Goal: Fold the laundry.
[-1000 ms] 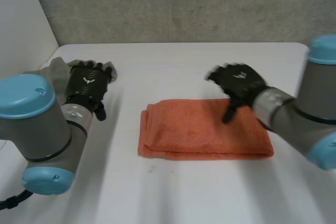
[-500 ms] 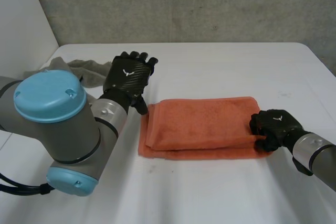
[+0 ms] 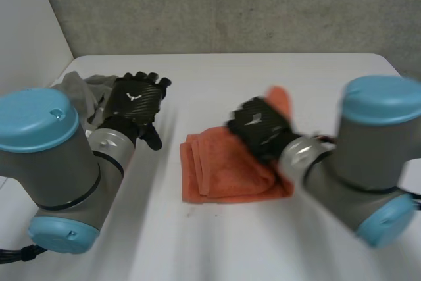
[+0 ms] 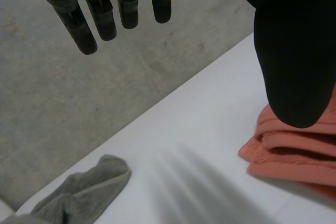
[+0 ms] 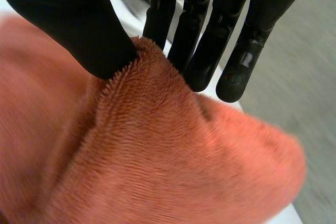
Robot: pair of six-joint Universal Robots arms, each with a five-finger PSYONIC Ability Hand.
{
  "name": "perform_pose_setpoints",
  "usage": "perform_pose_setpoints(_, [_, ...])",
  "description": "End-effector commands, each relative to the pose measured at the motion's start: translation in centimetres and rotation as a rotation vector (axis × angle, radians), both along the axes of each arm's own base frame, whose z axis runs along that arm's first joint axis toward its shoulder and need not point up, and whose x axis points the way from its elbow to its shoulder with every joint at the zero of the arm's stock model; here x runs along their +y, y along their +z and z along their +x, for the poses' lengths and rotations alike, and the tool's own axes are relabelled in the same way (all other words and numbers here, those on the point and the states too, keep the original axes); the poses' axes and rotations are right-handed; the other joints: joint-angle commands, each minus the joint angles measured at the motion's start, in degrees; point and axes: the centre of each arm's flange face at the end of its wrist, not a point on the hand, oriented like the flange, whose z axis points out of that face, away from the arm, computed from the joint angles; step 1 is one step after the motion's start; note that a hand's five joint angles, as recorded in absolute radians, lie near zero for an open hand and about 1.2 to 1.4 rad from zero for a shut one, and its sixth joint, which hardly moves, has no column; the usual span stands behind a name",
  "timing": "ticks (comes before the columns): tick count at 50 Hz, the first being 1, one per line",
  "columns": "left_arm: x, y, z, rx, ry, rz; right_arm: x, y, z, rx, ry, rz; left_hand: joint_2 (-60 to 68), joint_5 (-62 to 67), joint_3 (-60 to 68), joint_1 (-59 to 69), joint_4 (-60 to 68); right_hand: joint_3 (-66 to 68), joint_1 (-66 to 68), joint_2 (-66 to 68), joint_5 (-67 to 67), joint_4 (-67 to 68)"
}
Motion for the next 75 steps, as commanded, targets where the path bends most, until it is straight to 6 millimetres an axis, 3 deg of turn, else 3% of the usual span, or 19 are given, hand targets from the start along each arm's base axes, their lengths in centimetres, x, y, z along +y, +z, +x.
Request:
perform_pose_setpoints(1, [-1.0, -0.1, 1.3, 0.001, 0.097, 0.003, 4.8, -4.2, 4.5, 0.065, 0.179, 0.050, -1.71, -2.74, -2.01, -0.86, -1.60, 12.42, 24.37, 12.75, 13.19, 11.84])
perform_pose_setpoints(2, [-1.0, -0.1, 1.3, 0.002, 0.098, 0.002, 4.7, -4.4, 4.8, 0.065, 0.171, 0.048, -1.71, -2.74, -2.01, -0.86, -1.60, 9.15, 21.10, 9.48, 9.92, 8.57])
perform_pose_setpoints(3, [-1.0, 0.0, 1.3, 0.003, 0.098, 0.001, 4.6, -4.4, 4.9, 0.058, 0.167, 0.050, -1.71, -2.74, -2.01, -0.86, -1.60, -3.54, 8.41, -3.21, -2.77, -4.12])
perform_pose_setpoints(4, [-1.1, 0.0, 1.3, 0.004, 0.098, -0.001, 4.5, -4.2, 4.9, 0.051, 0.162, 0.050, -1.71, -2.74, -2.01, -0.86, -1.60, -18.65, -6.70, -18.32, -17.89, -19.24])
perform_pose_setpoints(5, [-1.1, 0.0, 1.3, 0.004, 0.098, -0.001, 4.3, -4.0, 4.7, 0.032, 0.143, 0.062, -1.71, -2.74, -2.01, -0.86, -1.60, -46.61, -34.67, -46.28, -45.85, -47.20])
perform_pose_setpoints(7, [-1.1, 0.1, 1.2, 0.005, 0.097, -0.003, 4.2, -3.3, 4.7, -0.011, 0.119, 0.083, -1.71, -2.74, -2.01, -0.86, -1.60, -57.30, -45.35, -56.97, -56.53, -57.89])
perform_pose_setpoints(10, [-1.1, 0.4, 0.8, 0.009, 0.086, -0.015, 2.9, -1.1, 3.7, -0.147, 0.028, 0.169, -1.71, -2.74, -2.01, -0.86, -1.60, -57.58, -45.63, -57.25, -56.81, -58.16])
perform_pose_setpoints(13, [-1.1, 0.9, 0.0, 0.022, 0.063, -0.030, -0.2, 1.6, 1.1, -0.319, -0.113, 0.273, -1.71, -2.74, -2.01, -0.86, -1.60, -57.58, -45.63, -57.25, -56.81, -58.16])
perform_pose_setpoints(17, [-0.1, 0.9, -2.3, 0.057, -0.016, -0.026, -3.1, 2.7, -1.6, -0.465, -0.248, 0.393, -1.66, -2.69, -1.96, -0.81, -1.55, -57.58, -45.63, -57.25, -56.81, -58.16])
perform_pose_setpoints(20, [0.7, 0.6, -3.9, 0.082, -0.083, -0.003, -3.4, 2.4, -2.1, -0.484, -0.290, 0.467, -1.16, -2.19, -1.46, -0.31, -1.05, -57.58, -45.63, -57.25, -56.81, -58.16])
perform_pose_setpoints(24, [1.8, -0.2, -6.1, 0.109, -0.179, 0.069, -3.9, 0.6, -2.6, -0.432, -0.333, 0.526, -0.32, -1.35, -0.62, 0.53, -0.21, -57.58, -45.63, -57.25, -56.81, -58.16])
perform_pose_setpoints(30, [1.7, -3.8, -7.9, 0.083, -0.202, 0.224, -5.6, -2.3, -2.9, -0.356, -0.369, 0.543, 0.02, -1.01, -0.28, 0.87, 0.13, -57.58, -45.63, -57.25, -56.81, -58.16])
perform_pose_setpoints(36, [1.4, -7.0, -7.5, -0.016, -0.145, 0.346, -5.8, -3.8, -2.4, -0.329, -0.365, 0.564, 0.52, -0.50, 0.23, 1.37, 0.63, -57.58, -45.63, -57.25, -56.81, -58.16])
perform_pose_setpoints(44, [0.8, -7.4, -5.6, -0.079, 0.005, 0.357, -5.8, -4.8, -2.3, -0.264, -0.345, 0.535, 0.52, -0.50, 0.23, 1.37, 0.63, -57.58, -45.63, -57.25, -56.81, -58.16])
perform_pose_setpoints(55, [1.7, -7.7, -5.1, -0.162, -0.011, 0.369, -5.7, -6.0, -2.4, -0.169, -0.330, 0.491, -0.15, -1.18, -0.45, 0.70, -0.04, -57.58, -45.63, -57.25, -56.81, -58.16])
perform_pose_setpoints(58, [1.7, -7.0, -5.2, -0.150, -0.016, 0.355, -5.7, -5.5, -2.6, -0.178, -0.336, 0.493, -0.48, -1.51, -0.78, 0.37, -0.37, -57.58, -45.63, -57.25, -56.81, -58.16])
perform_pose_setpoints(66, [2.1, -0.4, -5.5, -0.013, -0.054, 0.206, -5.0, -1.1, -3.6, -0.293, -0.342, 0.436, -1.66, -2.69, -1.96, -0.81, -1.55, -57.58, -45.63, -57.25, -56.81, -58.16])
perform_pose_setpoints(70, [2.4, 2.6, -5.5, 0.053, -0.104, 0.141, -6.1, 1.0, -6.2, -0.449, -0.444, 0.429, -1.71, -2.74, -2.01, -0.86, -1.60, -57.58, -45.63, -57.25, -56.81, -58.16])
perform_pose_setpoints(75, [3.1, 5.8, -5.3, 0.108, -0.203, 0.089, -6.0, 2.2, -8.6, -0.539, -0.548, 0.450, -1.71, -2.74, -2.01, -0.86, -1.60, -57.58, -45.63, -57.25, -56.81, -58.16])
